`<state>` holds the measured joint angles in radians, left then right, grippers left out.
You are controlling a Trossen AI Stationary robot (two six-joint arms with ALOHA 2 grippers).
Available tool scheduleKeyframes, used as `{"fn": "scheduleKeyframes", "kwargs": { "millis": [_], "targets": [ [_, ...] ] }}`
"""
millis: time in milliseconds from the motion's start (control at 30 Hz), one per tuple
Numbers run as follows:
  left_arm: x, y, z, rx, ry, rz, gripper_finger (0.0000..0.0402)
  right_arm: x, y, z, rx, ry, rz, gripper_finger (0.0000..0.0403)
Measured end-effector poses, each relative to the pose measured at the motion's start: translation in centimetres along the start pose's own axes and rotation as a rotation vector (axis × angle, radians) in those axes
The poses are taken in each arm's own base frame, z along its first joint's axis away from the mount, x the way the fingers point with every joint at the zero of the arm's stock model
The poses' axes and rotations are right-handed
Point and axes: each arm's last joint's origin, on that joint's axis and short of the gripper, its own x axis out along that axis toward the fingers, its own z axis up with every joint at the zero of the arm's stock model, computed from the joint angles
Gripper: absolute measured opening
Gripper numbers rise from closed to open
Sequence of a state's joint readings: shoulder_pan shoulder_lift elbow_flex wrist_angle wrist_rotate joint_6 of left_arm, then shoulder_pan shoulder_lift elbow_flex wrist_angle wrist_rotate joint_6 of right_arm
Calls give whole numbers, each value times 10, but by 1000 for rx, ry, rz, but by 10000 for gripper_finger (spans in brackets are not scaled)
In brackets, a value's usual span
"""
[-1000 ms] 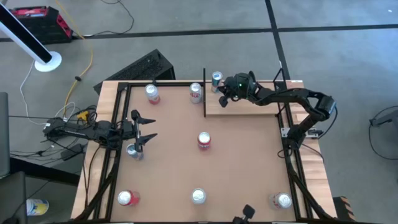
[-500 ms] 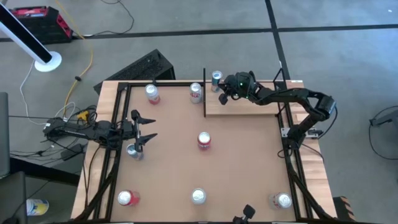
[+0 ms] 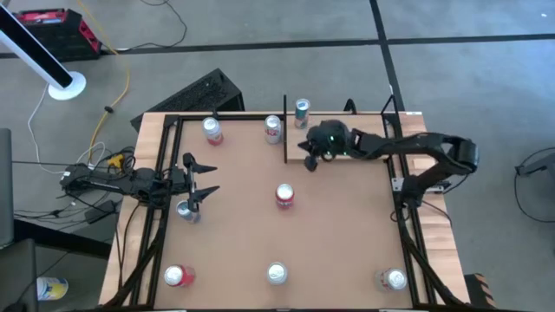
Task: Place canned beverage on shelf
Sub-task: Put the bottom pink-white soda can on the shelf
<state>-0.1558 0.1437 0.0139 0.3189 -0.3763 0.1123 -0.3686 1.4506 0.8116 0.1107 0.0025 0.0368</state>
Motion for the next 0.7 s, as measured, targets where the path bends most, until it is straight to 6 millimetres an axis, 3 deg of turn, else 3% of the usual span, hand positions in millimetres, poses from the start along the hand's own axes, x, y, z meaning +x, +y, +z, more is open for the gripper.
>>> {"fn": "scheduleKeyframes", "kwargs": {
  "millis": [200,433,567,700],
  "targets": [
    [0,0,0,0,0,-1,284,-47,72,12,-28,-63,233,20],
    [0,0,1,-5,-10,0,284,-111,177,40,-179,-242,463,20],
    [0,0,1,-11,-12,0,284,-124,240,43,-415,-306,508,20],
    [0,0,1,-27,-11,-4,284,-120,286,43,-684,-370,492,21]
  ]
}}
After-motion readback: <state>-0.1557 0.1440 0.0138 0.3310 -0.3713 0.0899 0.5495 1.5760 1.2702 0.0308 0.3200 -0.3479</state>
